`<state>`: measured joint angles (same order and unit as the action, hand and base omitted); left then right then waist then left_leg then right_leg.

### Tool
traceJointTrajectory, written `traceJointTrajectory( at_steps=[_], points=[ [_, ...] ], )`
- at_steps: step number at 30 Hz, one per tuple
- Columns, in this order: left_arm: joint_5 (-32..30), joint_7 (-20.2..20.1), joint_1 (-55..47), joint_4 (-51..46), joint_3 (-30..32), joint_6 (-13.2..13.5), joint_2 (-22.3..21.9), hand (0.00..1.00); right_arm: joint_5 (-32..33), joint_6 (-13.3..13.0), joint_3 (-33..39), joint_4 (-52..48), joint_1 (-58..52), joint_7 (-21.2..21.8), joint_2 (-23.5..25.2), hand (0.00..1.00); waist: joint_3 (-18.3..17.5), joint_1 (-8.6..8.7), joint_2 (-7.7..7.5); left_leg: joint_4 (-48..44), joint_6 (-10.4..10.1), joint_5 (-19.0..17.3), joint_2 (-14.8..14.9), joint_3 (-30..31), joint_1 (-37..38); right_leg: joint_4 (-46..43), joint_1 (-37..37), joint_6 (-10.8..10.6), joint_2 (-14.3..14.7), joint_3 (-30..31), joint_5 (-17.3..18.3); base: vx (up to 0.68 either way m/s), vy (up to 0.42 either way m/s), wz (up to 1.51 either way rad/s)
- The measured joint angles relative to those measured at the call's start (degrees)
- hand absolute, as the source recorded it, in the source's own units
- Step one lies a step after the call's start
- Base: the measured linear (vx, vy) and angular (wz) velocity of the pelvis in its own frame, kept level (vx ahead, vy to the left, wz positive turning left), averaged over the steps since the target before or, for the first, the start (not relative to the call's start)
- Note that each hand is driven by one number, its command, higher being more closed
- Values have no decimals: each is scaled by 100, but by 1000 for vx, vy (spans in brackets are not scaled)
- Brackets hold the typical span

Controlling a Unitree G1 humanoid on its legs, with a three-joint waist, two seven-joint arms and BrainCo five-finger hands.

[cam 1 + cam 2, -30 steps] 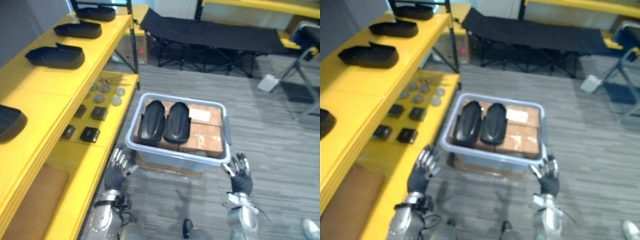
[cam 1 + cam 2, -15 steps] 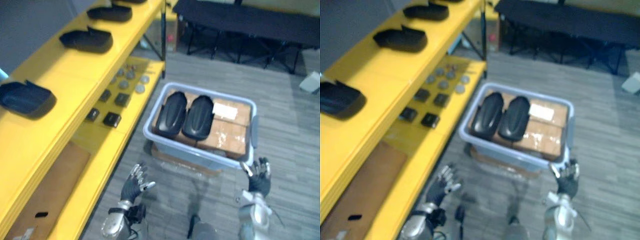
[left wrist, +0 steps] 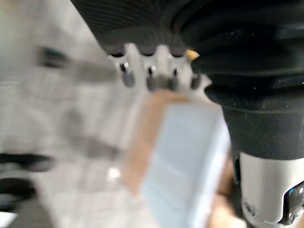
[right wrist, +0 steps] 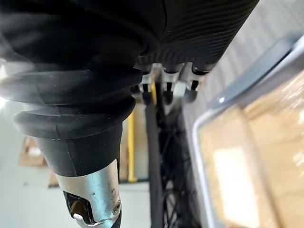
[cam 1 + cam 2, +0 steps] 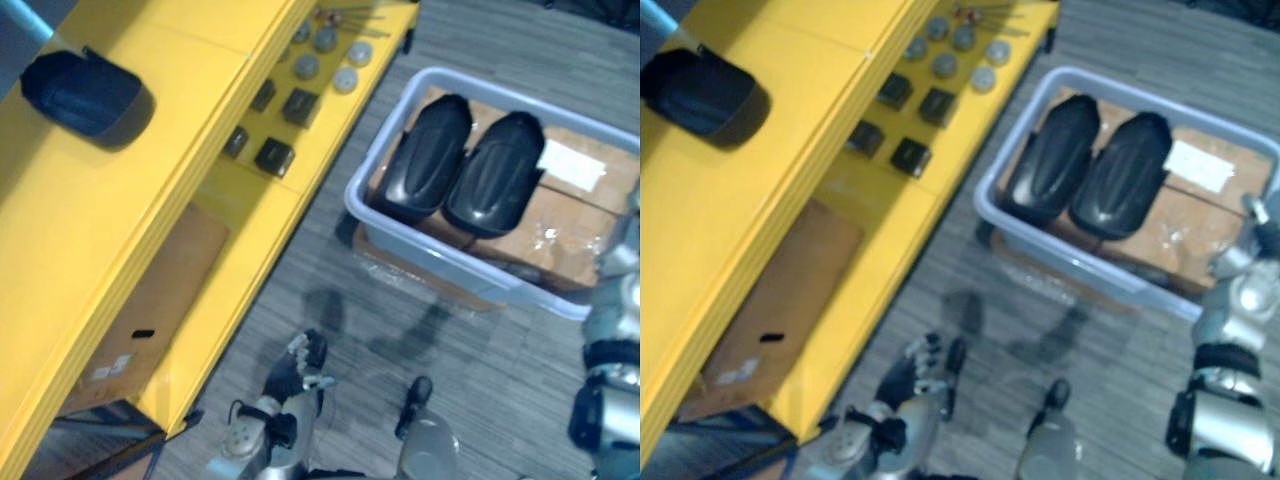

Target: Walk over and take plastic housings, then place them on the shelf

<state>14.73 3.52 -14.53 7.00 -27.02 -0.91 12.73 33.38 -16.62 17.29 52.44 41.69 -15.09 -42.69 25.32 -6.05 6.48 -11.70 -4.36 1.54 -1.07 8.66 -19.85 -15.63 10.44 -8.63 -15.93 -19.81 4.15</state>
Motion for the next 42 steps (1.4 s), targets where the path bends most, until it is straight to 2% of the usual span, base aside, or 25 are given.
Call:
traceJointTrajectory(
  at_steps=[3,8,12,18,22,24,25,28,29,35,39,42],
  points=[
    [-9,350,114,431,52,101,-13,0,-12,221,-82,51,218,-33,-101,0,5,-93,5,-39,-14,28,-1,28,-177,-166,211,23,-29,-14,58,-32,-15,9],
    [-15,674,126,832,159,604,-90,0,-73,736,-715,264,699,-114,-378,0,12,-170,35,-92,-4,67,-11,2,-378,-355,473,38,-91,-16,109,-41,-5,1],
    [-5,747,162,835,88,815,-209,0,-111,1105,-802,486,954,-229,-639,0,49,-279,107,-99,0,120,-12,-4,-538,-442,659,39,-109,-8,109,-51,-6,4],
    [3,761,267,794,-211,965,-243,0,-387,1584,-1145,720,1375,-654,-754,0,127,-302,290,-92,-11,178,-6,-6,-715,-552,900,52,-123,11,117,-11,-5,0],
    [2,775,283,708,-471,1261,-287,0,-400,1953,-1152,859,1441,-887,-761,0,127,-331,293,-98,-19,193,5,-21,-784,-624,1021,73,-156,34,131,1,0,-1],
    [-5,890,288,582,-554,1397,-334,0,-493,1994,-1153,869,1461,-888,-785,0,129,-371,298,-107,-19,193,3,-50,-805,-682,1077,82,-174,59,149,-7,-2,-5],
    [2,939,317,451,-583,1531,-391,0,-500,2019,-1154,880,1498,-887,-850,0,149,-418,343,-138,-20,192,2,-63,-832,-718,1118,88,-181,77,155,-31,-1,-2],
    [-14,1052,468,152,-641,1705,-474,0,-512,2071,-1188,894,1619,-876,-922,0,207,-448,506,-245,-21,190,-6,-14,-945,-813,1188,101,-190,45,184,-35,1,5],
    [-147,1199,570,100,-674,1713,-469,0,-511,2097,-1259,928,1618,-859,-922,0,209,-455,545,-285,-21,189,-6,13,-1016,-867,1237,107,-195,18,207,-66,0,9],
    [-1143,2074,1131,85,-682,1761,-507,0,-504,2144,-1408,949,1670,-743,-912,0,210,-577,544,-306,-51,251,26,23,-1218,-980,1478,118,-189,18,208,-13,-1,1],
    [-1360,2304,1574,76,-502,1749,-642,0,-505,2144,-1514,901,1725,-732,-864,0,209,-573,543,-353,-51,249,38,0,-1278,-1016,1546,121,-185,49,206,-2,5,-2],
    [-1377,2454,1996,82,-420,1642,-672,0,-588,2144,-1634,782,1789,-751,-813,0,217,-555,531,-443,-52,249,81,-18,-1432,-1051,1678,151,-153,83,179,-11,9,-5]
  ],
)
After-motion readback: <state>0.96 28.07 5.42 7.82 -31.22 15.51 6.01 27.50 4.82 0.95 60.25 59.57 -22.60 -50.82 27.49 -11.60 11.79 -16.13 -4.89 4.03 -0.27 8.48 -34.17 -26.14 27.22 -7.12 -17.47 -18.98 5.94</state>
